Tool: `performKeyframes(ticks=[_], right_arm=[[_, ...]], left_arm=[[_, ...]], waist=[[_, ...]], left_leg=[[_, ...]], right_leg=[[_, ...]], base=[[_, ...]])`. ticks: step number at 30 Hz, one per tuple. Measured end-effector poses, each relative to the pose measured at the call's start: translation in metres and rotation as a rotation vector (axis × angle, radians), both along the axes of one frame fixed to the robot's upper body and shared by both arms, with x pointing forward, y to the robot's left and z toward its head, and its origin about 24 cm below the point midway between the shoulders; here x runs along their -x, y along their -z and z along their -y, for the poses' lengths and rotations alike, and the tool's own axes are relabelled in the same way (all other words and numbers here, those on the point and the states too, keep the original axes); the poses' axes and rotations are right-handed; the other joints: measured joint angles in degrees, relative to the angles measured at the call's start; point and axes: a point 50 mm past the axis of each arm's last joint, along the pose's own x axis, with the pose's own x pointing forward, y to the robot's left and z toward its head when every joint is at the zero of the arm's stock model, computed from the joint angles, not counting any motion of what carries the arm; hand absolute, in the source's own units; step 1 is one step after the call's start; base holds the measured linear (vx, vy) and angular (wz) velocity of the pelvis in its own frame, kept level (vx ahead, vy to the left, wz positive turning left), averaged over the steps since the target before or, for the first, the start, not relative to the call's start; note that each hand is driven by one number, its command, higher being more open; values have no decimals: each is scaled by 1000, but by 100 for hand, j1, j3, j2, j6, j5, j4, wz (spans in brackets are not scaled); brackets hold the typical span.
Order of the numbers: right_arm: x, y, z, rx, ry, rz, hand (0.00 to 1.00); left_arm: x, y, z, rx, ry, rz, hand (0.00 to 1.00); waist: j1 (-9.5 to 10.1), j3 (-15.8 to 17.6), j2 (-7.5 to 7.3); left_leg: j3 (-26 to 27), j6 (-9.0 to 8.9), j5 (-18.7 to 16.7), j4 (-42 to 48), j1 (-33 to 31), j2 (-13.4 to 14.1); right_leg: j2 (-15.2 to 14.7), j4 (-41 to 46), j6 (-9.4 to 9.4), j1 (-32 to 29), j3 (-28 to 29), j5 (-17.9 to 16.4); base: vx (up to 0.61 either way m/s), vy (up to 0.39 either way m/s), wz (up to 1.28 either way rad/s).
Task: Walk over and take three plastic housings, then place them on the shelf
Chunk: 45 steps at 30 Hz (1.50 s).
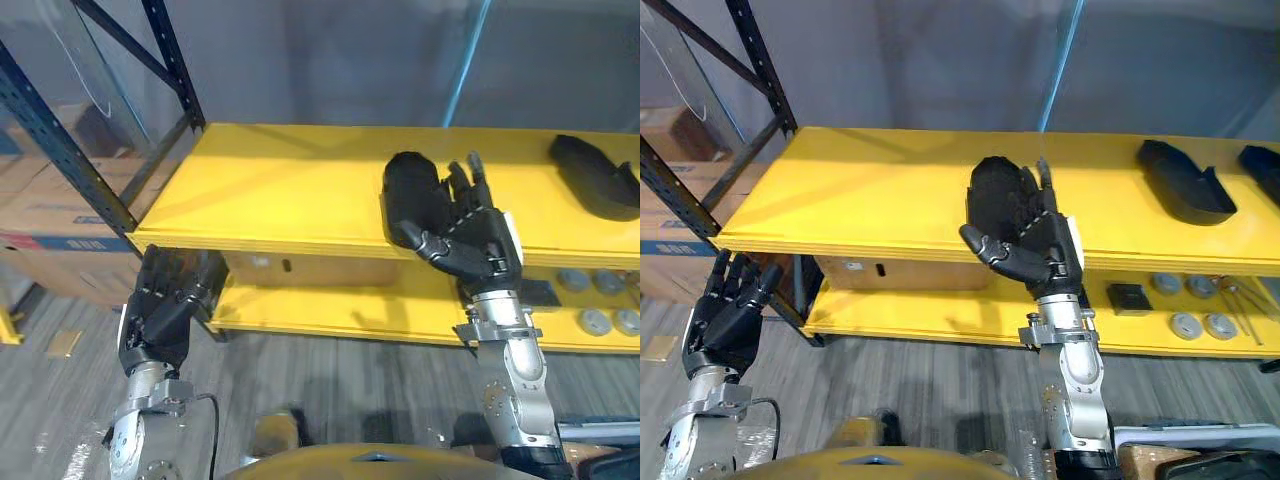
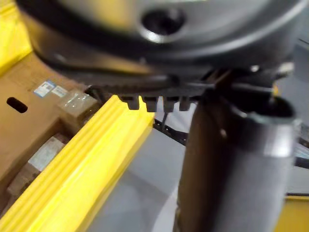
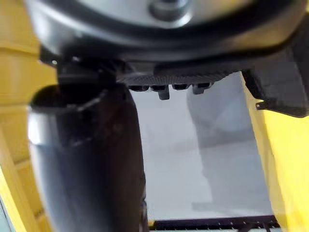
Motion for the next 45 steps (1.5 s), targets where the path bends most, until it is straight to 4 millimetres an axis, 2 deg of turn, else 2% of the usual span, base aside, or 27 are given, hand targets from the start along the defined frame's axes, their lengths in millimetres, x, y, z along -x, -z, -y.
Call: performKeyframes(ticks=[2, 5, 6, 7, 8, 9, 12, 14, 15, 17, 18, 19, 20, 21, 22, 23, 24, 26, 27, 28, 29, 31, 32, 33, 36, 39, 45], right_arm=[[0, 2, -3, -7, 19, -13, 100], [-1, 4, -9, 11, 21, -28, 100], [0, 4, -9, 9, 23, -30, 100], [0, 4, -8, -3, 26, -29, 100], [0, 4, -7, -10, 28, -28, 100], [2, 4, -4, -10, 43, -25, 100], [7, 5, 4, -20, 89, -9, 100], [7, 5, 4, -26, 91, 3, 100], [8, 7, 2, -35, 81, 0, 100], [10, 9, 0, -39, 77, -8, 100], [13, 10, 0, -35, 75, -13, 100], [15, 11, 1, -34, 76, -16, 100], [19, 11, 1, -29, 79, -23, 100], [20, 9, 2, -5, 79, -18, 100], [18, 4, 4, 27, 71, 2, 100], [13, -8, 14, 76, 52, 44, 100], [12, -10, 16, 85, 51, 50, 100], [9, -17, 26, 126, 65, 64, 100], [9, -19, 31, 133, 86, 63, 100], [11, -19, 37, 126, 108, 61, 100], [12, -19, 39, 113, 119, 59, 100], [14, -19, 43, 95, 152, 58, 100], [13, -21, 43, 84, 169, 65, 100], [11, -20, 38, 73, 175, 63, 100], [10, -4, 16, 17, 122, -12, 100], [11, 3, 2, -24, 84, -39, 100], [12, 11, -21, -20, 10, -78, 100]], left_arm=[[0, -3, -1, -9, 5, 22, 100], [-1, -6, -2, -23, 14, 37, 100], [-2, -7, -1, -39, 22, 39, 100], [-5, -8, 0, -57, 32, 47, 100], [-7, -10, 0, -61, 38, 54, 100], [-12, -13, -1, -75, 54, 75, 100], [-28, -27, -1, -97, 76, 154, 100], [-33, -34, -2, -109, 78, 198, 100], [-32, -35, -5, -120, 75, 206, 100], [-32, -37, -6, -131, 82, 213, 100], [-33, -37, -6, -134, 91, 211, 100], [-33, -37, -5, -132, 96, 208, 100], [-34, -35, -3, -131, 107, 201, 100], [-35, -36, -3, -139, 116, 201, 100], [-35, -34, -1, -125, 114, 200, 100], [-38, -27, 9, -77, 121, 186, 100], [-38, -26, 11, -69, 123, 183, 100], [-40, -22, 19, -31, 125, 172, 100], [-41, -22, 22, -18, 125, 173, 100], [-42, -22, 24, -14, 128, 175, 100], [-43, -22, 25, -16, 132, 174, 100], [-44, -23, 29, -18, 140, 188, 100], [-45, -25, 30, -18, 141, 203, 100], [-46, -26, 30, -27, 136, 206, 100], [-47, -25, 27, -96, 96, 161, 100], [-48, -26, 26, -127, 81, 146, 100], [-49, -25, 31, -117, 96, 145, 100]], waist=[[1, -5, -17], [-30, 98, -178], [-73, 180, -246], [-150, 261, -265], [-186, 298, -261], [-229, 371, -264], [-326, 410, -226], [-268, 498, -73], [-248, 530, 6], [-223, 541, 16], [-236, 534, -30], [-263, 516, -70], [-297, 459, -225], [-286, 360, -467], [-238, 307, -457], [-230, 332, -75], [-244, 341, -36], [-320, 376, 63], [-329, 410, 42], [-351, 487, 29], [-358, 522, -11], [-355, 485, 56], [-324, 475, 78], [-304, 469, 89], [-243, 533, -113], [-239, 511, -228], [-193, 485, -198]], left_leg=[[139, -20, 90, -390, 111, -129], [398, 41, 8, -404, 114, -204], [434, 62, -175, -186, 99, -188], [468, 105, -364, 110, 32, -110], [486, 106, -404, 250, 7, -70], [541, 212, -460, 453, -17, 4], [615, 270, -558, 516, 5, 119], [702, 148, -691, 553, 121, 354], [723, 69, -778, 572, 200, 549], [672, -148, -860, 637, 247, 780], [516, -322, -906, 671, 248, 843], [402, -401, -909, 681, 243, 878], [154, -566, -887, 682, 239, 901], [-28, -811, -872, 762, 148, 896], [-152, -958, -887, 876, 60, 1016], [-451, -1099, -791, 888, -151, 1391], [-497, -1106, -730, 829, -161, 1418], [-533, -1007, -321, 477, -111, 1483], [-364, -827, -81, 391, -45, 1492], [-165, -751, 83, 406, 12, 1497], [-55, -756, 131, 377, 33, 1493], [169, -793, 233, -119, 248, 1422], [248, -907, 312, -579, 403, 1331], [343, -1066, 429, -862, 477, 1215], [555, -1010, 451, -978, 628, 1097], [588, -963, 426, -970, 633, 1003], [598, -939, 444, -979, 648, 969]], right_leg=[[-88, 65, 3, -217, 317, 6], [-153, 297, -73, -576, 778, 10], [-177, 605, -202, -688, 894, -69], [-189, 1069, -219, -896, 981, -85], [-208, 1304, -206, -1011, 992, -77], [-291, 1666, -208, -1172, 967, -74], [-525, 2041, -493, -1418, 984, -323], [-599, 2024, -396, -1594, 1312, -262], [-605, 1982, -258, -1705, 1582, -172], [-582, 1779, -115, -1812, 2019, -48], [-532, 1663, -24, -1796, 2347, 6], [-473, 1624, 20, -1714, 2463, 32], [-372, 1445, 165, -1479, 2494, 186], [-360, 1223, 346, -1277, 2268, 282], [-269, 1070, 573, -1127, 2103, -10], [116, 960, 452, -1090, 1784, -71], [152, 972, 418, -1092, 1725, -87], [232, 1100, 244, -1077, 1495, -188], [218, 1164, 198, -995, 1366, -214], [197, 1144, 194, -823, 1230, -216], [181, 1119, 193, -750, 1180, -216], [128, 1107, 190, -743, 1104, -218], [109, 1076, 190, -842, 1113, -218], [36, 997, 200, -914, 1159, -211], [-46, 653, 268, -808, 1273, 31], [-114, 329, 326, -688, 1271, 194], [-113, 28, 347, -543, 1247, 328]], base=[[-12, 84, -31], [47, 74, -59], [67, 71, -53], [72, 70, -50], [63, 83, -41], [71, 80, -34], [80, 6, -23], [67, -68, -41], [77, -177, -36], [96, -259, -5], [94, -287, 35], [144, -439, 72], [175, -515, 90], [209, -619, 83], [199, -574, 72], [140, -429, 45], [115, -359, 62], [76, -269, 52], [76, -248, 47], [73, -229, 43], [49, -161, 40], [25, -48, 22], [8, 47, -5], [-7, 76, -15], [-45, 100, -30], [-30, 71, -9], [-25, 19, -1]])
